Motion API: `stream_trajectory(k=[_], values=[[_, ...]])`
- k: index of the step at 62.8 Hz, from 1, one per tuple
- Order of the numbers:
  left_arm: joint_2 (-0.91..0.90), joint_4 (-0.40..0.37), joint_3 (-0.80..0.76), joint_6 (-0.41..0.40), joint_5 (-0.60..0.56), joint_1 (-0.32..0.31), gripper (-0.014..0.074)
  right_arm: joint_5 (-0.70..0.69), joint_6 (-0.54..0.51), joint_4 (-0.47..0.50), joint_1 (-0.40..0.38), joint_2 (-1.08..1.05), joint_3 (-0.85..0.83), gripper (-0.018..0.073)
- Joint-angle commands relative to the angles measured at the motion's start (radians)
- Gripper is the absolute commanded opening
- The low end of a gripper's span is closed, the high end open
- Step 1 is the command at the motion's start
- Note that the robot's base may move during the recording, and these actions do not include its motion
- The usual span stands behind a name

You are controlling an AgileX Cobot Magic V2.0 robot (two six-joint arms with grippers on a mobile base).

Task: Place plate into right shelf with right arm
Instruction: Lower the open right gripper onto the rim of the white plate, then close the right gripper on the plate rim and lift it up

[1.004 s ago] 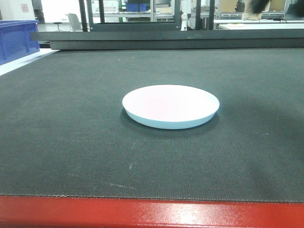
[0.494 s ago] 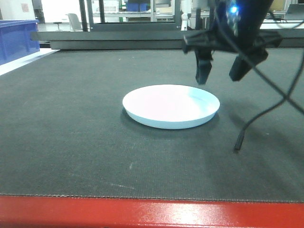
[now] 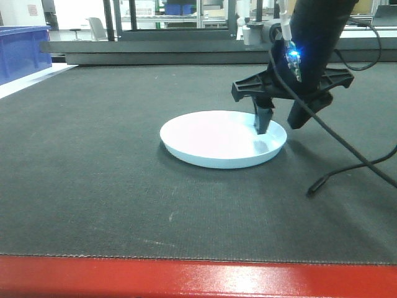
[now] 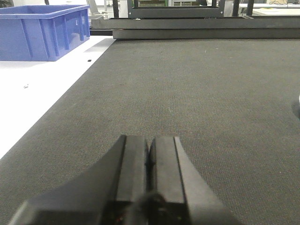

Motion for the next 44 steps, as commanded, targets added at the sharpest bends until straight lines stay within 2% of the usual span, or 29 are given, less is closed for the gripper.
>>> stream_trajectory(k=[1,13,18,33,44], values=[[-0.011,-0.004,0.006,-0.002,-0.082,-0.003,-0.0047,-0.049,-0.002,-0.025,-0.003,-0.042,-0.033,0.027],[-0.011,-0.004,0.006,-0.002,-0.082,-0.003,-0.0047,-0.049,-0.002,-0.031,-0.003,-0.032,-0.033,0.015],[-0.011,-0.004,0.006,-0.002,-0.082,-0.003,-0.0047,-0.048,-0.002,-0.035,-0.003,-0.029,-0.033,0.0041],[-0.011,-0.004,0.006,-0.002,-0.082,-0.003,-0.0047,-0.049,-0.002,-0.035,-0.003,-0.072,-0.032,0.0055],[-0.011,-0.004,0.006,-0.002,-0.082,-0.003,-0.0047,-0.08,-0.003,-0.062,-0.003,-0.208,0.033,0.0055]])
